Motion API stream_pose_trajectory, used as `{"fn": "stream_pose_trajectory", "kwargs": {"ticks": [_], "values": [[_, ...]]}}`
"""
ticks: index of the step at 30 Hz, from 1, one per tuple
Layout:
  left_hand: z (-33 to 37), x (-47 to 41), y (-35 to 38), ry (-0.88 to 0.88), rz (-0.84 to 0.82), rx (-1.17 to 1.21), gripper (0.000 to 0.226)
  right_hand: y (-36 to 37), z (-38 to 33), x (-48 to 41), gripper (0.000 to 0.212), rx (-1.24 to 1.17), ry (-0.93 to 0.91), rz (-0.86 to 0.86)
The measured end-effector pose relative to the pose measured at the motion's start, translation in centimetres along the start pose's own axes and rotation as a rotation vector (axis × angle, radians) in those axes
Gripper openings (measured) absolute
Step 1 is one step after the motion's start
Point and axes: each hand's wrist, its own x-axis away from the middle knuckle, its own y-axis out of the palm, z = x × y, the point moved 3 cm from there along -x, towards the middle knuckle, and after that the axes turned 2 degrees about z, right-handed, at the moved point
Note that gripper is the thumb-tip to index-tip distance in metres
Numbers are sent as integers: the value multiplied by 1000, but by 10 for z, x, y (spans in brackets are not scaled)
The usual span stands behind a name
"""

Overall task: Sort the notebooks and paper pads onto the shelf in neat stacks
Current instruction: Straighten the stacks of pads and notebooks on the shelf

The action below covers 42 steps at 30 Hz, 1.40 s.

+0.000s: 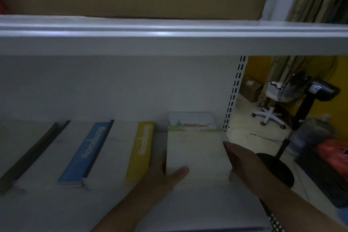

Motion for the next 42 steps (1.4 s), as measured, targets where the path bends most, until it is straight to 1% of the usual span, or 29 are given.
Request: {"fn": "stream_pose_trajectory", "kwargs": {"ticks": [2,3,4,5,6,7,8,9,10,11,13,15,17,21,22,24,26,28,30,35,37,40,42], "values": [[-20,5,0,38,-4,-249,86,-17,-3,0,32,164,22,-30],[-26,6,1,39,26,-382,89,-20,-1,3,34,237,56,-86],[-29,5,1,47,81,-475,79,-21,-1,5,38,354,51,-138],[-27,5,2,58,136,-536,59,-20,0,6,41,482,63,-176],[-26,4,2,67,179,-590,35,-16,3,9,43,660,55,-237],[-23,4,2,89,208,-635,21,-12,6,9,46,798,23,-294],[-23,3,2,96,220,-661,20,-9,7,9,48,960,-79,-274],[-23,2,3,91,209,-660,24,-1,5,8,45,1084,-214,-222],[-23,1,3,76,193,-657,27,2,7,6,44,1164,-304,-185],[-23,-1,2,73,182,-681,29,5,7,6,45,1190,-348,-158],[-21,-3,3,78,154,-781,36,10,6,7,52,1206,-326,-75],[-17,-5,5,88,126,-840,39,9,5,8,58,1213,-319,-28],[-14,-7,5,77,122,-871,40,10,2,9,52,1201,-329,-49],[-7,-10,5,59,128,-908,40,8,-7,9,44,1109,-284,-109],[-7,-9,5,47,137,-903,38,8,-9,10,45,1117,-292,-121],[-9,-8,6,44,156,-865,32,6,-10,11,53,1181,-301,-133],[-14,-5,7,51,178,-843,31,3,-9,11,57,1238,-307,-154],[-18,-1,9,63,193,-846,30,0,-6,9,55,1249,-326,-201],[-20,0,9,89,211,-830,23,-3,-5,8,52,1238,-336,-232],[-21,-3,8,129,236,-812,18,-6,-8,-1,44,1255,-340,-249],[-20,-2,9,115,237,-773,19,-5,-9,-1,46,1277,-355,-220],[-14,-2,5,32,176,-812,23,-3,-11,1,50,1294,-370,-201],[-4,-5,-1,-10,150,-815,16,-1,-15,2,54,1298,-367,-226]]}}
